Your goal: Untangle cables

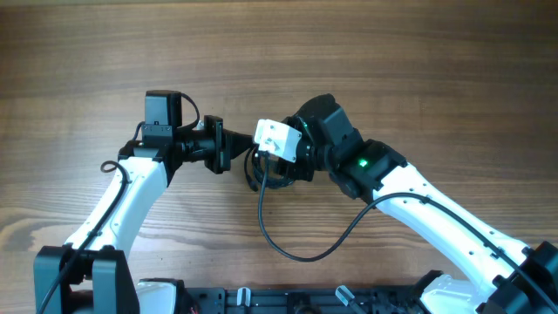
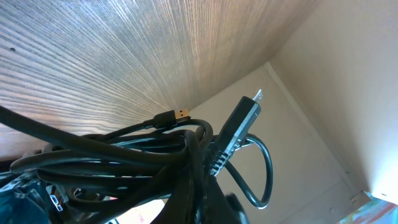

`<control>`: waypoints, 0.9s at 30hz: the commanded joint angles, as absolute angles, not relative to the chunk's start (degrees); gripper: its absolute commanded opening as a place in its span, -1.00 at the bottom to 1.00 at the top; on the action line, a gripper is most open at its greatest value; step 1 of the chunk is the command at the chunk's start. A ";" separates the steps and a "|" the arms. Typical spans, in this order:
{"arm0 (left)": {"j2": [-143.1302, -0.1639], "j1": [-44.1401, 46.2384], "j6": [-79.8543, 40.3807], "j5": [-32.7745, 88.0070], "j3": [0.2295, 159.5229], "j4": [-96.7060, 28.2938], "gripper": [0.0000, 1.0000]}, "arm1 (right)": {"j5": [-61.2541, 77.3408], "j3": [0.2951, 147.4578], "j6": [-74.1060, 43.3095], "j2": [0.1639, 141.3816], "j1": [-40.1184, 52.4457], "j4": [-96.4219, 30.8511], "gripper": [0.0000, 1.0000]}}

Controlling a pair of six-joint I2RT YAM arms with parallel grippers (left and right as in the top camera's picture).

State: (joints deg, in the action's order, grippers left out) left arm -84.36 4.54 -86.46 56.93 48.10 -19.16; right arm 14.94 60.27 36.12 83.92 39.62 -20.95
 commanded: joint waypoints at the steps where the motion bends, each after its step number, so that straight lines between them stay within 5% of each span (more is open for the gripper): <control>1: -83.57 4.36 -85.69 59.11 47.88 -18.90 -0.92 | 12.56 60.03 36.21 84.01 39.68 -22.33 0.16; 3: -83.57 4.36 -85.69 59.11 47.88 -18.87 -0.92 | 9.89 59.51 36.23 84.01 39.68 -22.28 -0.04; 7: -83.57 4.36 -85.69 58.89 47.88 -18.68 -0.92 | 14.85 59.55 35.94 83.99 39.70 -18.83 -0.75; 14: -83.57 4.38 -85.67 57.08 47.88 -18.68 -0.91 | 20.78 59.55 35.77 83.99 39.70 -18.87 -0.91; 27: -83.57 4.34 -78.35 38.35 47.88 -18.31 -0.92 | 63.75 59.57 35.79 78.39 38.35 -22.70 -0.92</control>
State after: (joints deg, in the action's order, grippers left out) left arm -83.61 5.39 -81.03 52.62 47.77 -20.14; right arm 37.34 59.40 36.32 82.89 37.63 -21.63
